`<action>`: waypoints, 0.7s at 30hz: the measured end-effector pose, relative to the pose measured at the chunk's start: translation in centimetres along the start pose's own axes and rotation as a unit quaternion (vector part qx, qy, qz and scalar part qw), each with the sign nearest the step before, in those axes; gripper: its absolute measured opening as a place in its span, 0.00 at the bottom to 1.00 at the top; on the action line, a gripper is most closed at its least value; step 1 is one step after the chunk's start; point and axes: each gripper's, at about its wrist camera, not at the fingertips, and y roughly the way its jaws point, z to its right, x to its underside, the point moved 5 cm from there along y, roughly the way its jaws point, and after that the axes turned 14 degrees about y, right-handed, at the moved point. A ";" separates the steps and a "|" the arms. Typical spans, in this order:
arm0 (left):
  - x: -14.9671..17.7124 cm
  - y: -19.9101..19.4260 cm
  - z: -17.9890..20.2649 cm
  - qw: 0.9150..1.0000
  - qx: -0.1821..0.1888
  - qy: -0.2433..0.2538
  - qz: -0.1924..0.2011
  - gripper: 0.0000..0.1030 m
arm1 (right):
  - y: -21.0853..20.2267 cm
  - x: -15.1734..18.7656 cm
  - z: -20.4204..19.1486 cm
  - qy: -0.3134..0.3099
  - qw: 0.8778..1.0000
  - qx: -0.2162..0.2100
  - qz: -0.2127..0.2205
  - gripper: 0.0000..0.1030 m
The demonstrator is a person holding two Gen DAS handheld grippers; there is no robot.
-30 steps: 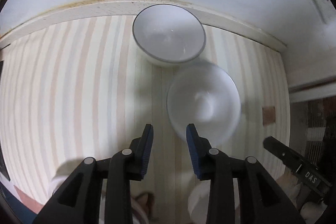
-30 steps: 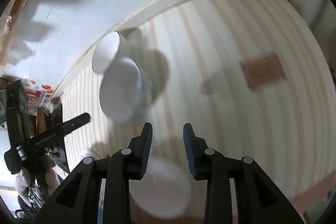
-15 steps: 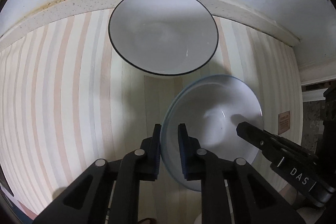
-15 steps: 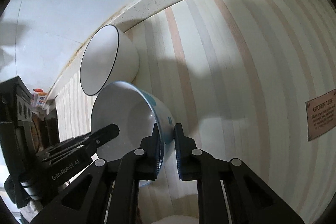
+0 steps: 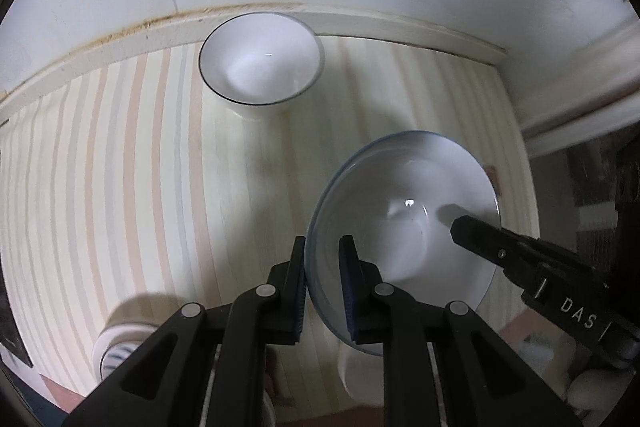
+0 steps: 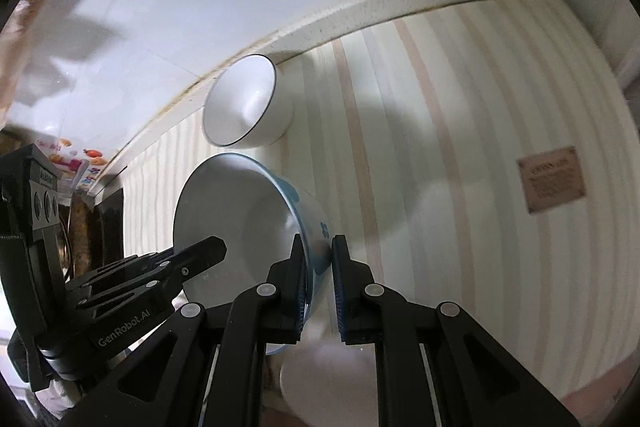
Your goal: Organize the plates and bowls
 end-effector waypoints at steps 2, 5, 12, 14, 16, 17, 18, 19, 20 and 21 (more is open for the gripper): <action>0.5 -0.9 1.0 1.000 0.001 0.008 0.003 0.13 | -1.4 0.9 -0.1 -0.002 1.000 0.000 0.007 0.13; 1.5 -2.1 2.2 1.000 0.006 0.020 0.006 0.13 | -3.5 2.6 0.1 -0.005 1.000 0.001 0.015 0.13; 3.9 -2.4 4.5 0.999 0.008 0.050 -0.003 0.13 | -6.2 6.8 1.4 0.004 1.000 0.000 0.017 0.13; 4.5 -1.9 4.9 0.998 0.009 0.054 -0.013 0.13 | -6.3 7.9 2.0 0.007 1.000 0.003 0.014 0.13; 5.1 -0.8 5.2 0.998 0.010 0.058 -0.028 0.13 | -5.9 8.8 2.9 0.013 1.000 0.007 0.008 0.13; 5.5 -0.4 5.3 0.998 0.010 0.061 -0.033 0.13 | -5.6 9.2 3.4 0.018 1.000 0.008 0.003 0.13; 5.8 0.2 5.4 0.997 0.011 0.063 -0.041 0.13 | -5.2 9.5 3.9 0.024 1.000 0.008 -0.002 0.13; 6.2 0.7 5.6 0.997 0.010 0.065 -0.048 0.13 | -4.8 9.6 4.2 0.026 1.000 0.009 -0.005 0.13; 6.4 1.1 5.8 0.996 0.009 0.068 -0.053 0.13 | -4.4 9.9 4.7 0.030 0.999 0.012 -0.008 0.13; 6.7 1.6 6.0 0.996 0.007 0.071 -0.059 0.13 | -3.9 10.2 5.2 0.035 0.999 0.015 -0.012 0.13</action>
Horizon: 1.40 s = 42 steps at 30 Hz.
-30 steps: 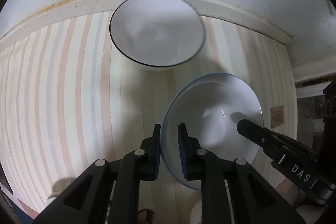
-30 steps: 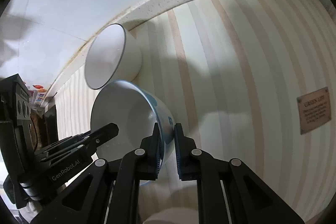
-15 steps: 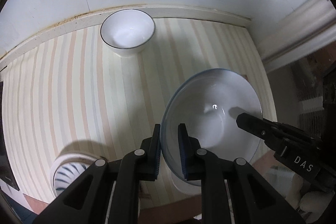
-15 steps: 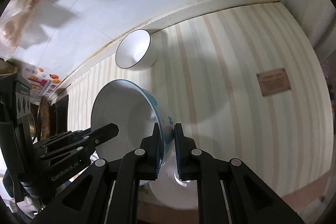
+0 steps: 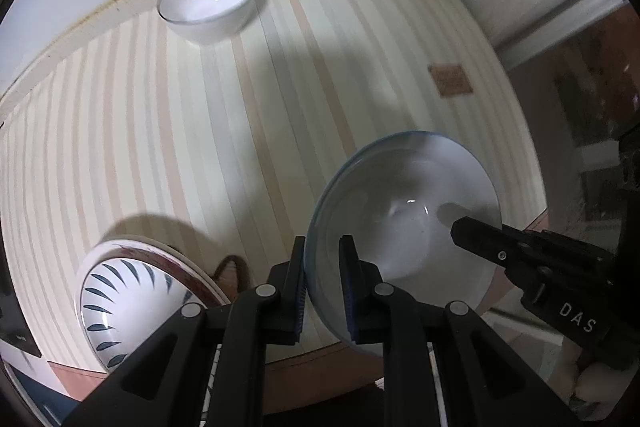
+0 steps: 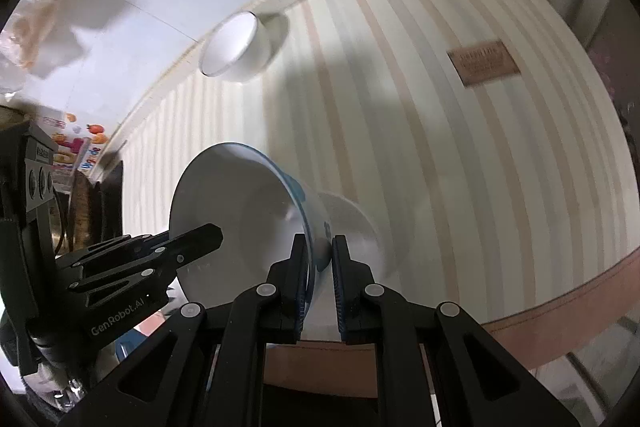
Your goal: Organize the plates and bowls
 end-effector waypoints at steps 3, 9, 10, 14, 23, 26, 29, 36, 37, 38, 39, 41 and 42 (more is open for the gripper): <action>0.4 1.3 0.5 1.000 0.001 0.009 -0.017 0.13 | 1.3 0.3 1.3 0.010 1.000 0.009 -0.009 0.13; 0.8 2.6 1.1 0.999 -0.009 0.022 -0.033 0.13 | 2.9 1.0 2.8 0.016 0.999 0.020 -0.027 0.13; 0.9 2.8 1.1 0.999 -0.011 0.023 -0.035 0.13 | 3.1 1.1 2.9 0.016 0.999 0.020 -0.029 0.13; 0.9 3.2 1.2 0.999 -0.018 0.023 -0.037 0.13 | 3.6 1.3 3.1 0.012 0.999 0.026 -0.036 0.13; 0.8 4.0 1.6 0.998 -0.039 0.025 -0.039 0.13 | 4.5 0.8 2.4 -0.009 0.998 0.042 -0.040 0.13; 0.9 4.4 1.5 0.998 -0.045 0.022 -0.042 0.13 | 4.5 0.3 2.3 -0.015 0.998 0.045 -0.042 0.13; 1.0 4.5 1.4 0.998 -0.046 0.018 -0.044 0.13 | 4.4 0.1 2.1 -0.019 0.998 0.050 -0.040 0.13; 1.1 4.5 1.8 0.997 -0.058 0.025 -0.042 0.13 | 4.5 -0.1 1.9 -0.026 0.997 0.063 -0.042 0.13; 1.1 4.6 1.8 0.997 -0.058 0.025 -0.042 0.13 | 4.6 -0.1 1.9 -0.028 0.997 0.064 -0.042 0.13; 1.1 4.6 1.8 0.997 -0.058 0.024 -0.042 0.13 | 4.5 -0.2 1.9 -0.027 0.997 0.064 -0.043 0.13; 1.1 4.6 1.8 0.997 -0.057 0.023 -0.042 0.13 | 4.5 -0.2 1.9 -0.029 0.997 0.065 -0.043 0.13; 1.1 4.5 1.9 0.997 -0.057 0.022 -0.042 0.13 | 4.5 -0.3 1.9 -0.030 0.996 0.067 -0.044 0.13; 1.1 4.4 1.8 0.997 -0.055 0.021 -0.042 0.13 | 4.5 -0.3 1.9 -0.031 0.996 0.068 -0.044 0.13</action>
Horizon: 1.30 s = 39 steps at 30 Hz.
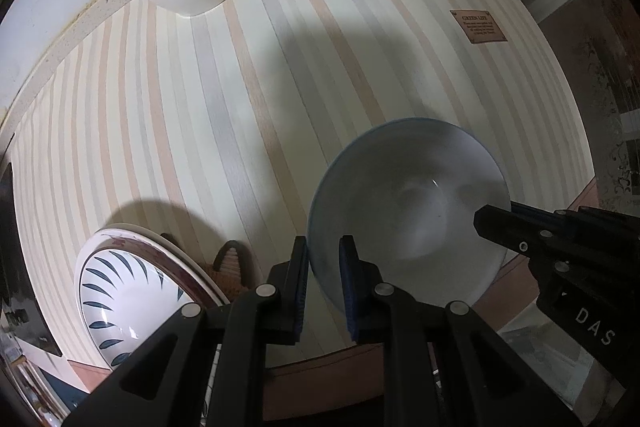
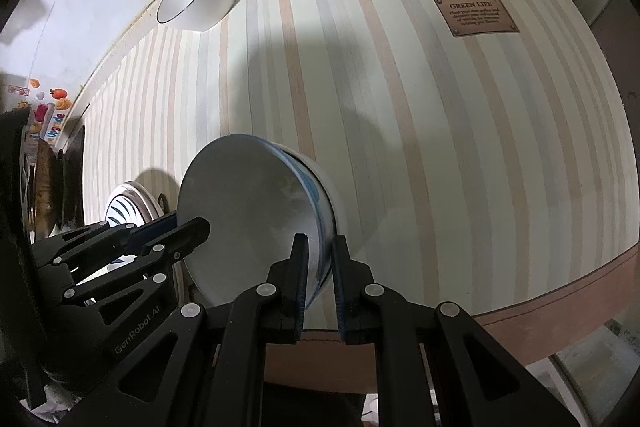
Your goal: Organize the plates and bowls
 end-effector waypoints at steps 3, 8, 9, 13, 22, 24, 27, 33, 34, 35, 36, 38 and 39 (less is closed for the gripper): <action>0.2 -0.3 -0.2 1.000 0.010 -0.004 0.000 0.13 | 0.1 0.2 0.0 -0.002 1.000 0.004 -0.002 0.13; 0.5 -2.6 -1.2 1.000 0.017 -0.010 0.018 0.13 | -0.9 0.7 0.0 -0.002 1.000 -0.001 -0.011 0.13; 0.5 -3.3 -1.6 0.999 0.021 -0.015 0.025 0.13 | -1.2 0.8 -0.1 -0.004 1.000 0.001 -0.010 0.13; -1.3 -6.0 -4.7 0.997 0.023 -0.040 0.055 0.14 | -3.4 -0.3 -1.2 -0.008 1.000 -0.014 0.005 0.13; -8.1 -5.1 -17.5 0.982 0.022 -0.165 0.087 0.20 | -3.8 -10.6 -9.0 -0.018 0.996 -0.070 0.048 0.34; -9.7 -3.9 -20.2 0.978 0.023 -0.188 0.088 0.20 | -2.5 -13.5 -10.7 -0.017 0.996 -0.075 0.055 0.34; -11.5 -2.2 -22.4 0.974 0.036 -0.206 0.082 0.20 | -0.2 -17.3 -13.5 -0.022 0.995 -0.080 0.056 0.34; -14.3 2.4 -24.3 0.972 0.071 -0.217 0.052 0.20 | 5.6 -23.5 -17.0 -0.016 0.997 -0.069 0.030 0.34; -14.6 2.9 -24.3 0.972 0.076 -0.216 0.053 0.20 | 6.5 -23.5 -17.5 -0.017 0.997 -0.069 0.023 0.34; -14.8 3.4 -24.4 0.972 0.079 -0.216 0.055 0.19 | 7.1 -23.6 -17.6 -0.018 0.997 -0.066 0.019 0.32; -14.9 3.6 -24.3 0.972 0.082 -0.213 0.055 0.19 | 8.0 -23.9 -17.7 -0.017 0.998 -0.059 0.015 0.24; -15.2 3.7 -24.0 0.974 0.074 -0.208 0.057 0.16 | 9.0 -24.0 -18.0 -0.020 0.999 -0.048 0.009 0.11; -15.2 3.6 -23.8 0.976 0.067 -0.201 0.058 0.16 | 9.4 -24.1 -18.0 -0.021 0.999 -0.043 0.011 0.11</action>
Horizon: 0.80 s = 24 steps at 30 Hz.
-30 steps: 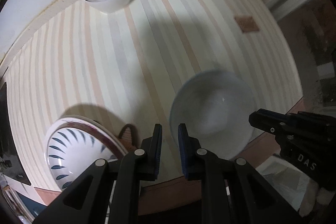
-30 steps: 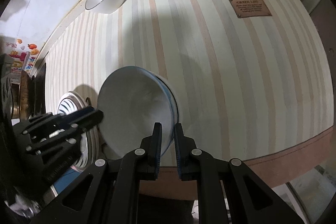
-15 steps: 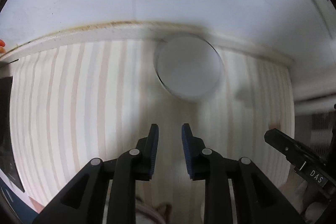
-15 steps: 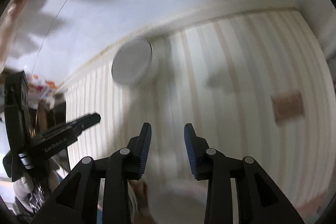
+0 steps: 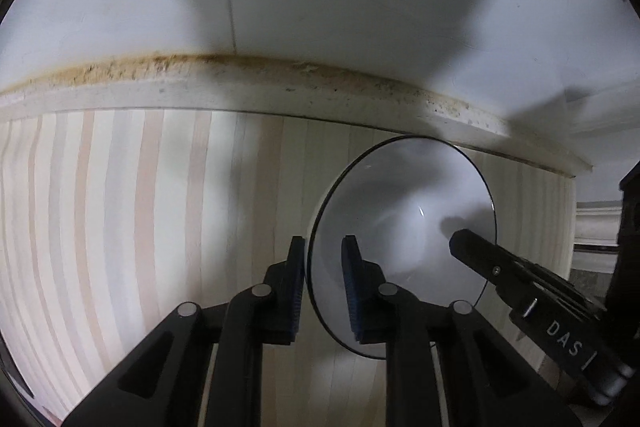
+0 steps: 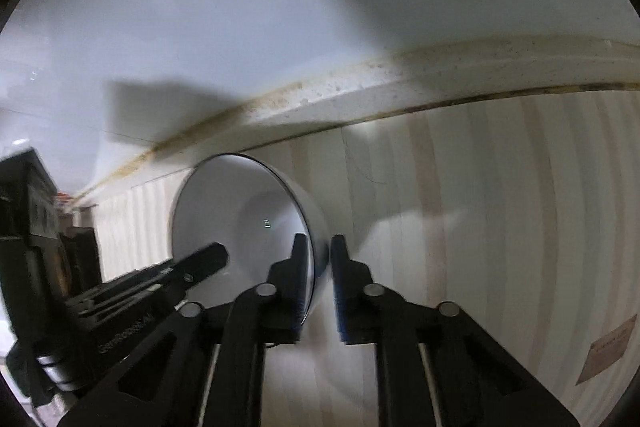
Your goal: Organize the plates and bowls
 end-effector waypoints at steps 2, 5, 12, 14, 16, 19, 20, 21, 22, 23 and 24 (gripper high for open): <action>0.0 -0.1 0.3 1.000 -0.004 0.008 0.003 0.16 | -0.1 0.2 -0.2 -0.010 1.000 0.007 0.006 0.10; 0.9 -1.2 0.7 1.000 -0.007 0.017 0.007 0.16 | -0.2 0.6 -0.2 -0.015 1.000 0.014 0.009 0.10; 4.3 -6.2 3.6 0.998 -0.015 0.042 0.035 0.16 | -4.1 3.3 -0.3 -0.030 0.999 0.005 0.021 0.10; 5.4 -7.5 4.3 0.998 -0.014 0.048 0.040 0.16 | -6.0 4.7 -0.3 -0.038 0.999 0.001 0.030 0.10; 6.9 -9.3 5.1 0.997 -0.012 0.059 0.048 0.16 | -7.4 6.1 -0.1 -0.042 0.998 0.000 0.036 0.10; 7.9 -10.8 6.7 0.995 -0.011 0.077 0.054 0.16 | -10.2 8.7 0.5 -0.047 0.998 -0.002 0.048 0.10; 8.2 -11.4 7.2 0.995 -0.011 0.083 0.056 0.16 | -11.2 9.7 0.7 -0.047 0.997 -0.002 0.053 0.10; 8.9 -12.2 7.7 0.994 -0.011 0.090 0.058 0.16 | -11.8 10.3 0.7 -0.048 0.997 -0.003 0.056 0.10; 9.8 -12.9 8.4 0.993 -0.010 0.097 0.060 0.16 | -13.0 10.9 1.0 -0.047 0.997 -0.004 0.061 0.10; 10.5 -13.4 8.8 0.993 -0.010 0.102 0.061 0.16 | -14.3 11.5 1.8 -0.045 0.997 -0.006 0.065 0.10; 11.3 -14.0 9.5 0.992 -0.010 0.109 0.062 0.16 | -15.3 12.5 2.1 -0.045 0.997 -0.007 0.069 0.10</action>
